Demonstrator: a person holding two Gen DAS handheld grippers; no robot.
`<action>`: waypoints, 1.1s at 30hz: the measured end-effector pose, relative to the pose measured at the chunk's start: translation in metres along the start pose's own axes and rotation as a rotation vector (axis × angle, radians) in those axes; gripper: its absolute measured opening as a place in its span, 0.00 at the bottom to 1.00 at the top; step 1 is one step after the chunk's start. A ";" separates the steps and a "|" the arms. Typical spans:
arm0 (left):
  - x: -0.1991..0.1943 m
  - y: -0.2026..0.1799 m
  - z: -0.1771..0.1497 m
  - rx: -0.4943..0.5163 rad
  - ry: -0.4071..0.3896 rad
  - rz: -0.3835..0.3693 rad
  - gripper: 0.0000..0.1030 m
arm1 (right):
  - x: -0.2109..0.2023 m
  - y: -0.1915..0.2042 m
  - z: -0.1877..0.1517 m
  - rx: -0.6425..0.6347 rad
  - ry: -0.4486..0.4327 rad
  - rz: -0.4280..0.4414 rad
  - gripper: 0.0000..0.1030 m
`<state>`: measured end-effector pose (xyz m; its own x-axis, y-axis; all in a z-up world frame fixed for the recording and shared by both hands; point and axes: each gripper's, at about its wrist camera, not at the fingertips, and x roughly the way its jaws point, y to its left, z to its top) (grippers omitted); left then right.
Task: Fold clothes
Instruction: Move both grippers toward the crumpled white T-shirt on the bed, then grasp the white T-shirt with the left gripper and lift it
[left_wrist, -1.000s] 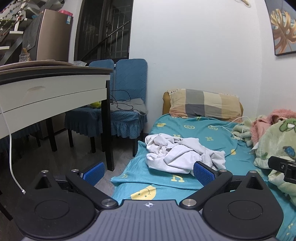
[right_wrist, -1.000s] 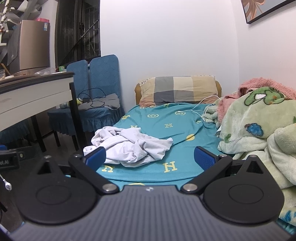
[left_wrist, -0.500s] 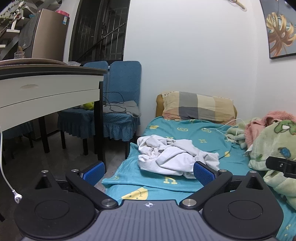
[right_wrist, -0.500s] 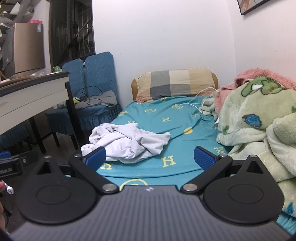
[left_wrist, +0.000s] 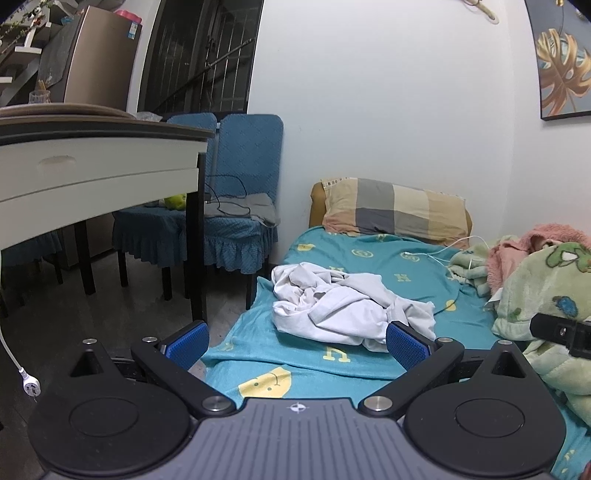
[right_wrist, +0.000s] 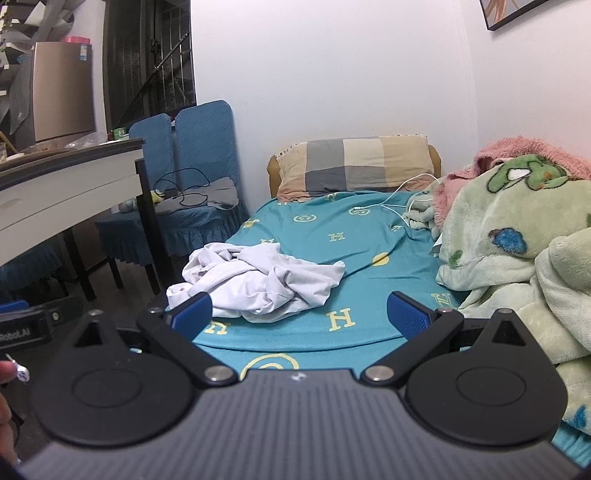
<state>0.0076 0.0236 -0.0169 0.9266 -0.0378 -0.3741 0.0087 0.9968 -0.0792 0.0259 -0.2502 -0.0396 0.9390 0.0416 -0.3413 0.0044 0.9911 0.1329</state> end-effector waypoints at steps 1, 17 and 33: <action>0.002 0.001 0.000 -0.004 0.010 -0.006 1.00 | 0.000 -0.001 0.002 0.006 -0.002 0.003 1.00; 0.225 -0.032 0.024 0.095 0.245 -0.036 0.87 | 0.032 -0.049 0.011 0.170 0.042 0.014 0.69; 0.292 -0.085 0.011 0.326 0.177 -0.132 0.06 | 0.089 -0.061 -0.018 0.270 0.173 0.047 0.69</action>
<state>0.2812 -0.0712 -0.1095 0.8308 -0.1503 -0.5359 0.2690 0.9513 0.1502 0.1025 -0.3042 -0.0947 0.8680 0.1304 -0.4791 0.0754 0.9191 0.3868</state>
